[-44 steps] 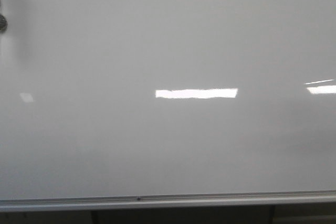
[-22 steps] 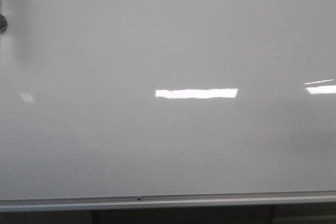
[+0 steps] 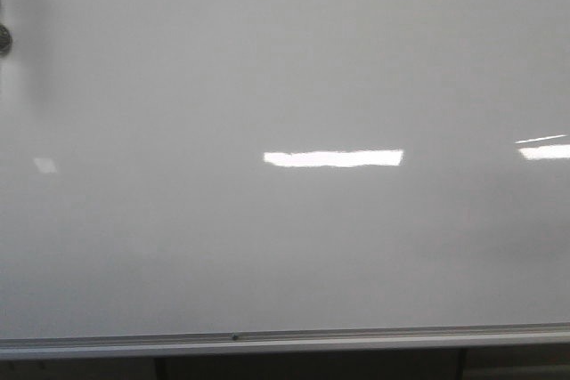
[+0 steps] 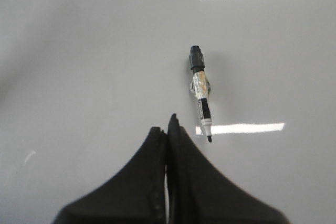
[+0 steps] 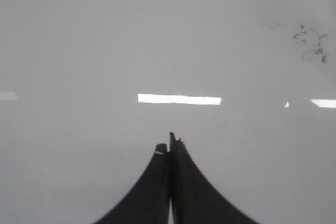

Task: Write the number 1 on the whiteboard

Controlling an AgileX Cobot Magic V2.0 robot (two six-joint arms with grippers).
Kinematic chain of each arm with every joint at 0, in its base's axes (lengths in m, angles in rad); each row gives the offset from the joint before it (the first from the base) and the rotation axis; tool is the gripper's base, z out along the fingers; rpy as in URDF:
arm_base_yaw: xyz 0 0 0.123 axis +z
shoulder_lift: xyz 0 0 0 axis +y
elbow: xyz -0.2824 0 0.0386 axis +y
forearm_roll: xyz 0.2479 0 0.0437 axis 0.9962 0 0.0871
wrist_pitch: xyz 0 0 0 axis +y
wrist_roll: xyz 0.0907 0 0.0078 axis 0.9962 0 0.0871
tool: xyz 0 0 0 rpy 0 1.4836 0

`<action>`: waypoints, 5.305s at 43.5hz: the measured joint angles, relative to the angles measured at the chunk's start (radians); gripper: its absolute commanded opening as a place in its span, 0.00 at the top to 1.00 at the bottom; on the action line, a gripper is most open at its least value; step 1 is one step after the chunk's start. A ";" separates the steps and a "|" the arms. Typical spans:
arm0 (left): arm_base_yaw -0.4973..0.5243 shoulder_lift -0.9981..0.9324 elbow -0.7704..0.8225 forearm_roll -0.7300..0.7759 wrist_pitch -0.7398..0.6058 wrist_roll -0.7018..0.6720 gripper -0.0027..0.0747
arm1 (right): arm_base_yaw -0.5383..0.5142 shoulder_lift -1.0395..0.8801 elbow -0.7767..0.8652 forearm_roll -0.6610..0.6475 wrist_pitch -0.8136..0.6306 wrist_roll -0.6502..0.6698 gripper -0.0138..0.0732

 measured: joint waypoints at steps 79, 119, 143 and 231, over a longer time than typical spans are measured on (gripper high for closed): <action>0.000 0.448 -0.681 -0.007 0.714 0.000 0.75 | 0.000 0.758 -0.771 0.004 0.752 0.000 0.69; -0.133 0.753 -0.742 0.059 0.715 -0.092 0.27 | 0.011 0.762 -0.771 0.015 0.752 -0.002 0.10; -0.075 1.239 -0.943 0.013 0.569 -0.146 0.27 | 0.011 0.762 -0.771 0.017 0.752 -0.002 0.10; -0.131 1.404 -1.022 0.008 0.635 0.102 0.99 | 0.025 0.762 -0.777 0.026 0.740 -0.013 0.10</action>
